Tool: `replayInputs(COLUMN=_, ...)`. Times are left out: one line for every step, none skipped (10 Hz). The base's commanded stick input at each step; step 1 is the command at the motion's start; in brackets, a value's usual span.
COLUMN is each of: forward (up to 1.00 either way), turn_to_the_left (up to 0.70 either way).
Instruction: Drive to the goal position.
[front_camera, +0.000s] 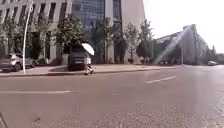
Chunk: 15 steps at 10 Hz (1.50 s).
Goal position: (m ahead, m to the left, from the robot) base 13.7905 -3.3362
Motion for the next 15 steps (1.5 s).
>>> replayInputs(forward=0.45, turn_to_the_left=0.00)
replayInputs(forward=0.45, turn_to_the_left=0.00)
replayInputs(forward=0.45, turn_to_the_left=0.00)
replayInputs(forward=0.65, turn_to_the_left=0.00)
replayInputs(forward=0.70, turn_to_the_left=0.00)
replayInputs(forward=0.70, turn_to_the_left=0.00)
replayInputs(forward=0.70, turn_to_the_left=0.00)
replayInputs(forward=0.70, turn_to_the_left=0.00)
replayInputs(forward=0.70, turn_to_the_left=0.00)
replayInputs(forward=0.70, turn_to_the_left=0.00)
replayInputs(forward=0.70, turn_to_the_left=0.00)
replayInputs(forward=0.70, turn_to_the_left=0.00)
replayInputs(forward=0.70, turn_to_the_left=0.00)
replayInputs(forward=0.70, turn_to_the_left=0.00)
replayInputs(forward=0.70, turn_to_the_left=0.00)
